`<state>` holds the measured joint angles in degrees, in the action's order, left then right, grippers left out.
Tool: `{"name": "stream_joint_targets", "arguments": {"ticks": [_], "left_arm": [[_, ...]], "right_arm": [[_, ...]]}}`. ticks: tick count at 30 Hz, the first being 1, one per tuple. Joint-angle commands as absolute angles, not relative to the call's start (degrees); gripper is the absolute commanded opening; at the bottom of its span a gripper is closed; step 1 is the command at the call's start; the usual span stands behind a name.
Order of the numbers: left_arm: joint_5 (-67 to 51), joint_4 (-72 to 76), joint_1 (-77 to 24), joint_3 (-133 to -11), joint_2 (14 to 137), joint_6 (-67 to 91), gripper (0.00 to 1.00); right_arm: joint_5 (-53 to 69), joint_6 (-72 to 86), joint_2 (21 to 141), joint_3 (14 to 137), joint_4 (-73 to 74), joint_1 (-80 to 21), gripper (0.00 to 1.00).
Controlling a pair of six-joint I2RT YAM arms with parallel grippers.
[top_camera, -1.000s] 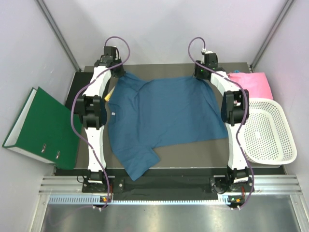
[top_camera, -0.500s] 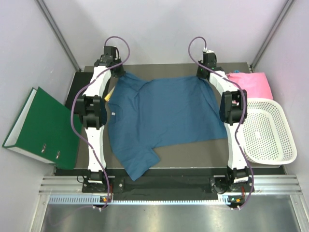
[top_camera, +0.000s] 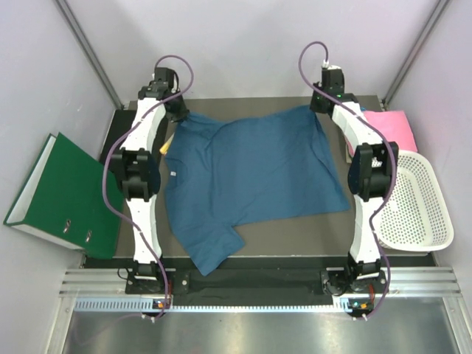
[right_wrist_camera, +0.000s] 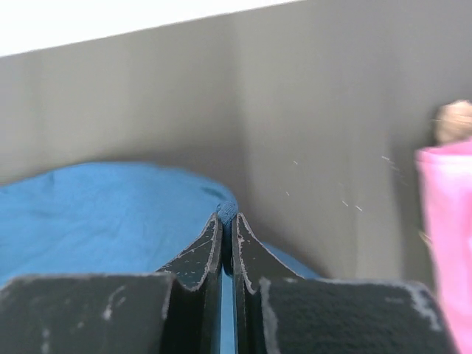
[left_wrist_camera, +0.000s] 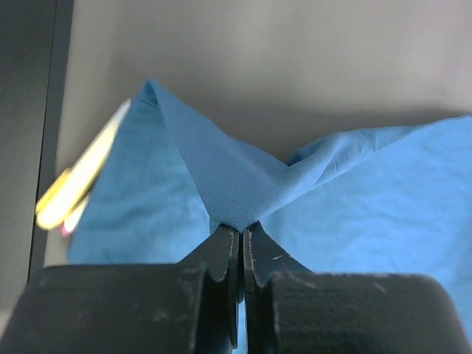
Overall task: Fold and stack the t-shirts
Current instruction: Grap the side of the flattened tshirt furthest away from the robot with both arms, then fold the flattened tshirt in 1/3 of the way
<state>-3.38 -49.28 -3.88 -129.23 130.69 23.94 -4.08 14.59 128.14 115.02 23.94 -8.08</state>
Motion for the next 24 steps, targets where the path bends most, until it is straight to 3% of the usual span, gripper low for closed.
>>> {"name": "stream_joint_targets", "arguments": {"ticks": [1,13,24], "left_arm": [[-5.61,-55.19,-3.25,-128.5,121.65,27.16,0.0],[-16.87,-61.95,-2.9,-117.52,113.12,31.55,0.0],[-21.25,-68.3,2.37,-108.73,108.29,33.39,0.0]], "right_arm": [[-4.57,14.59,119.1,113.56,30.3,-6.68,0.0],[-5.53,14.86,117.33,110.65,47.36,-6.59,0.0],[-20.03,11.69,119.0,111.27,56.25,-6.68,0.0]]}}
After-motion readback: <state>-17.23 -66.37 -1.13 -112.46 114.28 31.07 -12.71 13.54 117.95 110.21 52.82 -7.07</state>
